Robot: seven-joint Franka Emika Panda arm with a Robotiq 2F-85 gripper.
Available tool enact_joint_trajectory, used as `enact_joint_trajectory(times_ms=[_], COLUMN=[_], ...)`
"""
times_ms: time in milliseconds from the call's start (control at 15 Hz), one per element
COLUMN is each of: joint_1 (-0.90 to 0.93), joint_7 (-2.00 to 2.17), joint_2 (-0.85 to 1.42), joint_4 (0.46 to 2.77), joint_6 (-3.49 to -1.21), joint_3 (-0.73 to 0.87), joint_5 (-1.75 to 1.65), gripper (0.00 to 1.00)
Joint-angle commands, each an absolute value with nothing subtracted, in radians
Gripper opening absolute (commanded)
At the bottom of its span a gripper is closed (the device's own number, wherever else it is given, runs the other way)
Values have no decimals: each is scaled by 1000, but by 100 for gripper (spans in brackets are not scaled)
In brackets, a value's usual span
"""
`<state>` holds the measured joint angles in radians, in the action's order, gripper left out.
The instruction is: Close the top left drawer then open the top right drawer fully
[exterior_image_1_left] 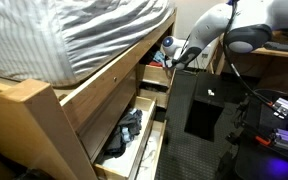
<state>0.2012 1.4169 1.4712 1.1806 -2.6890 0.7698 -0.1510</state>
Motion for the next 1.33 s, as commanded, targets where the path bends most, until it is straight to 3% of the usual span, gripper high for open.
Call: enact_joint_trajectory(times_ms=[0,600,733,1000,1267], joint_1=[274,321,224,55,72], joint_7=[1475,1537,1343,1129,1193], joint_2=[1464,1452,1383,1423,1424], joint_4=[1271,1184,1111,866,784], joint_6=[-2756,-2676,-2647,-2459,-2115], joint_3=[817,803,659,453,421], joint_5=[-164,-158,-148,-124,-124], gripper=[100,100,100,100,100])
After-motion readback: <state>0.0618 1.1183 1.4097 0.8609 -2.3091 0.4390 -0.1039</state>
